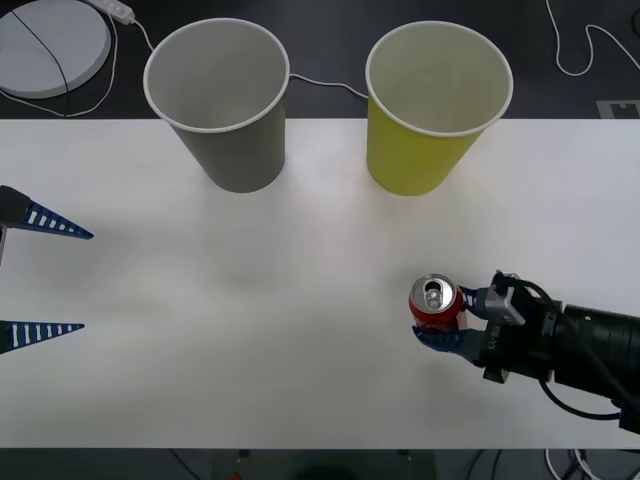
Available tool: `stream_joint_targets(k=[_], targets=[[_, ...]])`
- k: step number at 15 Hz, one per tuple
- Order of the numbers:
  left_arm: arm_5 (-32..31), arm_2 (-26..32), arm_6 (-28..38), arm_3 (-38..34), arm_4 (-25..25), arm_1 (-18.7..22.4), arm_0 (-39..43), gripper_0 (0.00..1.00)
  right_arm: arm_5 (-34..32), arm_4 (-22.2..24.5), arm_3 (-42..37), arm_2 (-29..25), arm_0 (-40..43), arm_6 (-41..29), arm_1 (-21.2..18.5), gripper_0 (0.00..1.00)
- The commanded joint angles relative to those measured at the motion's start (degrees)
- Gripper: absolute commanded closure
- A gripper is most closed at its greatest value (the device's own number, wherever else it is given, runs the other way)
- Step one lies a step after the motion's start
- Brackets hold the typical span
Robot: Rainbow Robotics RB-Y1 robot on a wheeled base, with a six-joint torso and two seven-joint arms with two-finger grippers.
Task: Put the can into the green bin and the plastic bottle into the gray bin
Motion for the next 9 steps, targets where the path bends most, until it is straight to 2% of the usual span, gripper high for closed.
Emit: stream_joint_targets(k=[1, 3, 6, 9], targets=[[0.00, 0.00, 0.00, 0.00, 0.00, 0.00, 0.00, 0.00, -0.09, 6.97, -6.61, -2.50, 0.62, -15.74, -4.84, 1.00], [0.00, 0.00, 0.00, 0.00, 0.00, 0.00, 0.00, 0.00, -4.05, 12.33, -11.18, -6.19, 0.62, -29.10, -7.30, 1.00], [0.00, 0.00, 0.00, 0.00, 0.00, 0.00, 0.00, 0.00, -17.32, 18.31, -17.94, -17.00, 0.44, -44.74, -7.56, 1.00], [0.00, 0.00, 0.00, 0.00, 0.00, 0.00, 0.00, 0.00, -29.09, 18.93, -20.76, -25.17, -3.08, -56.34, -8.53, 1.00]])
